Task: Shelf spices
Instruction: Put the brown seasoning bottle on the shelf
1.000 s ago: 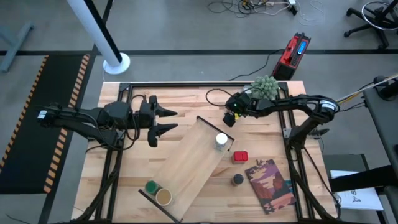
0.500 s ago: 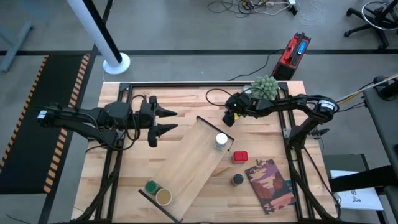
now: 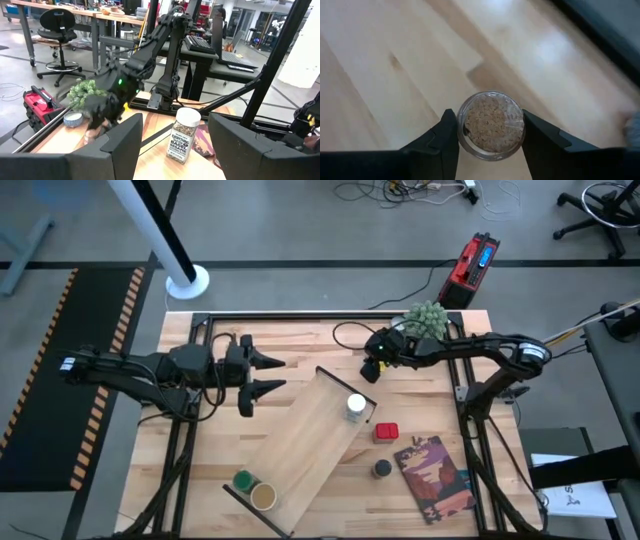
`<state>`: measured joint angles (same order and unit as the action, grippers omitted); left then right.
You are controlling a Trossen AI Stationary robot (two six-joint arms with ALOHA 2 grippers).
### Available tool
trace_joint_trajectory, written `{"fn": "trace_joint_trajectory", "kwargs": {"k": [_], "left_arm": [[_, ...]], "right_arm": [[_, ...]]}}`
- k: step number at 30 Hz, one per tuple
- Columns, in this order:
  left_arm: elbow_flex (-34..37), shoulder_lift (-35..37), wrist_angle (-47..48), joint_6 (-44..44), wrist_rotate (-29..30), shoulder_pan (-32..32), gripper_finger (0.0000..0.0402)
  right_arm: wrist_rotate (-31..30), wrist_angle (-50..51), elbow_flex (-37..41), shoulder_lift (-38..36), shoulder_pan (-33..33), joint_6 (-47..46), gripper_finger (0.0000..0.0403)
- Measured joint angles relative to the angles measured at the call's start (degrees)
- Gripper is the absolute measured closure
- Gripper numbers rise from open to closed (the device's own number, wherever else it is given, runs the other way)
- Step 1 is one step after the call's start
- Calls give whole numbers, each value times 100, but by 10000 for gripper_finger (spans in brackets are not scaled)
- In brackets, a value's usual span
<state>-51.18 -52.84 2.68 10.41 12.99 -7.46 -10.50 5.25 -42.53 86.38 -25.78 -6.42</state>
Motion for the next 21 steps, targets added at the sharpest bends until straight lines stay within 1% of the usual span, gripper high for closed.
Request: {"fn": "trace_joint_trajectory", "kwargs": {"k": [4, 9, 14, 17, 21], "left_arm": [[0, -2, 11, 0, 0, 0, 187], [0, -2, -3, 0, 0, 0, 187], [0, -4, -7, 0, 2, 0, 187], [-2, -4, -9, 0, 4, 0, 187], [-2, -4, -10, 1, 4, 0, 187]], "right_arm": [[2, 219, -10, -561, 0, -27, 249], [57, 352, -8, -1540, 3, -172, 246], [448, 551, -198, -2421, 67, -349, 249], [496, 1007, -574, -2683, 213, -353, 248], [494, 1582, -1266, -2652, 495, -319, 245]]}}
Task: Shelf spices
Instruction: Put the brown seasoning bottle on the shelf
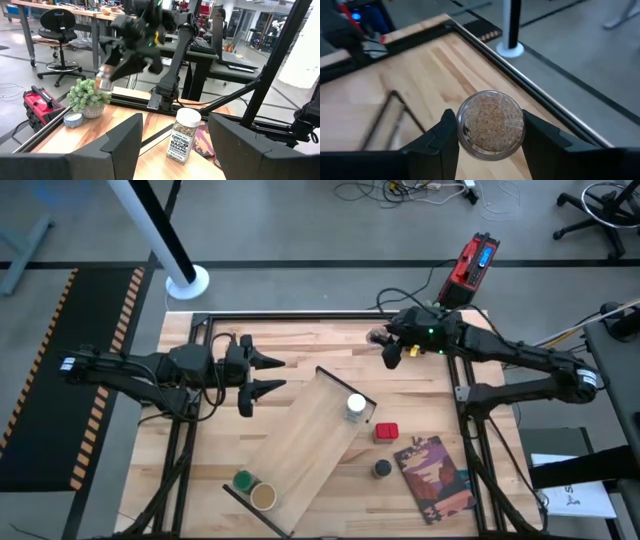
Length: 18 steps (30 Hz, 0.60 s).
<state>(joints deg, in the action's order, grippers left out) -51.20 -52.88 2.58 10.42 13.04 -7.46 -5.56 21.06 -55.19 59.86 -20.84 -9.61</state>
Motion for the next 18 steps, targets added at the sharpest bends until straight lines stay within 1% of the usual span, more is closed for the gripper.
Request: {"fn": "trace_joint_trajectory", "kwargs": {"k": [5, 12, 15, 18], "left_arm": [[-2, -43, 32, 120, 2, 0, 187], [-4, -11, 523, 158, -3, 0, 187], [-4, 42, 661, 215, -3, 0, 187], [-4, 51, 746, 218, -4, 0, 187]], "right_arm": [[1, 367, -857, 459, 521, 176, 248], [16, 672, -1863, 1324, 1310, 609, 244], [28, 930, -2272, 1701, 1562, 950, 247], [31, 1298, -2716, 2079, 1672, 1296, 245]]}}
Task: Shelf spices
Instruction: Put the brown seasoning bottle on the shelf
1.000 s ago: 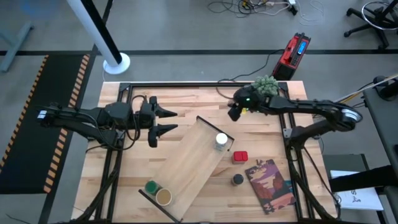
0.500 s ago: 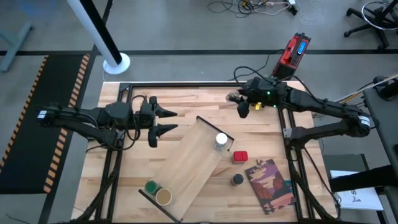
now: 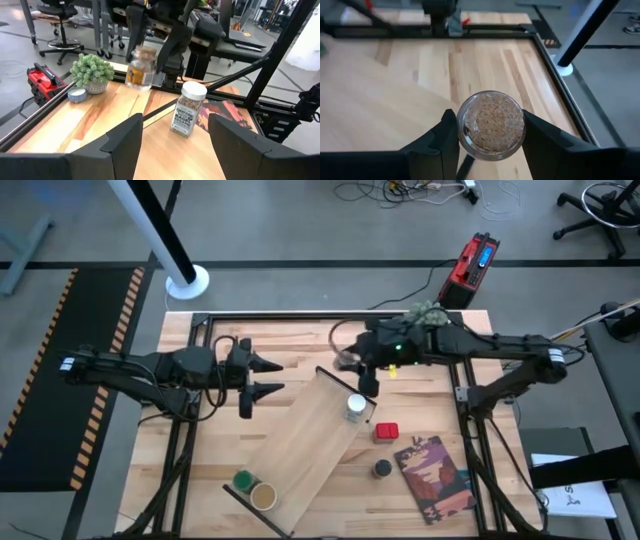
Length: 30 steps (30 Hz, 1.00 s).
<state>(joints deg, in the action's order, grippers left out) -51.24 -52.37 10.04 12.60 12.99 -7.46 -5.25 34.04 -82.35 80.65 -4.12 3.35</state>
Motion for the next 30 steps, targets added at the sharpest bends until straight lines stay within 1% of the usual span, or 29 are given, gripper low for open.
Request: {"fn": "trace_joint_trajectory", "kwargs": {"k": [3, 6, 10, 17, 21, 22, 27, 30], "left_arm": [[0, 13, 2, 8, -2, 0, 187], [0, 17, 14, 35, -87, -1, 187], [0, 19, 66, 63, -199, -2, 187], [0, 34, 72, 99, -212, -2, 187], [0, 34, 72, 166, -221, -2, 187], [2, 34, 75, 186, -225, -2, 187], [2, 37, 61, 200, -247, -2, 187], [0, 37, 66, 199, -247, -2, 187]], "right_arm": [[57, 298, -362, 324, 14, 258, 243], [508, 345, -582, 516, 13, 551, 245], [920, 474, -839, 617, 3, 1133, 244], [1428, 468, -1003, 672, -41, 1687, 243], [2156, 469, -1003, 691, -169, 1839, 244], [2247, 452, -1006, 718, -198, 1866, 243], [2386, 421, -1014, 885, -379, 1882, 241], [2516, 532, -1154, 1084, -428, 1888, 244]]}}
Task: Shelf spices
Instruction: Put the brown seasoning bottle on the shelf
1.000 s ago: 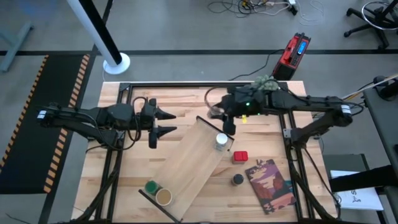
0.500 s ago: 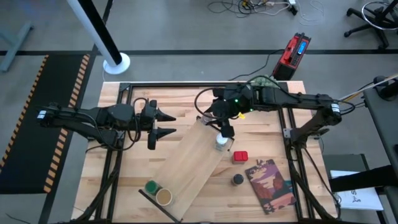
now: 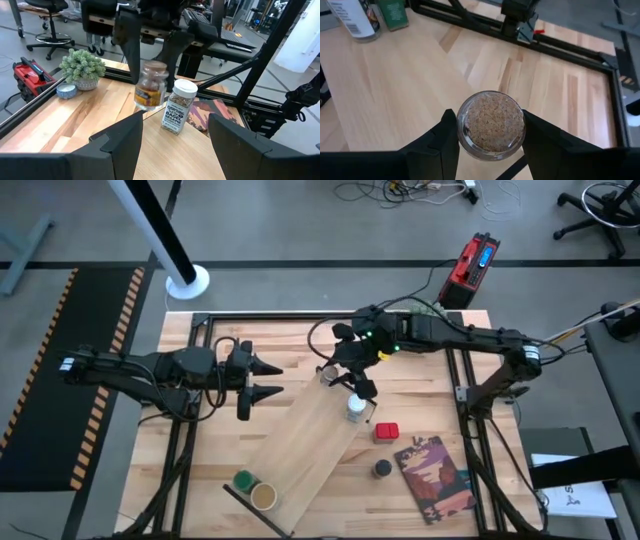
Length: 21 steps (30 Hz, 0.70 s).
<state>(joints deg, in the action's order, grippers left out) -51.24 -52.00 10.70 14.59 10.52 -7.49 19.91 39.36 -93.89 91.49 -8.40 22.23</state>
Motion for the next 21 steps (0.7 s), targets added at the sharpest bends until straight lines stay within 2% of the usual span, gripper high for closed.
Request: {"fn": "trace_joint_trajectory", "kwargs": {"k": [6, 13, 21], "left_arm": [[-35, -9, -4, 1, 0, 0, 187], [-35, -8, 133, 104, -72, 0, 187], [-35, 28, 853, 154, -114, 1, 187]], "right_arm": [[317, 781, -982, 684, -35, 197, 241], [327, 2015, -2335, 1580, -12, 424, 245], [306, 2419, -2573, 1846, 63, 640, 242]]}}
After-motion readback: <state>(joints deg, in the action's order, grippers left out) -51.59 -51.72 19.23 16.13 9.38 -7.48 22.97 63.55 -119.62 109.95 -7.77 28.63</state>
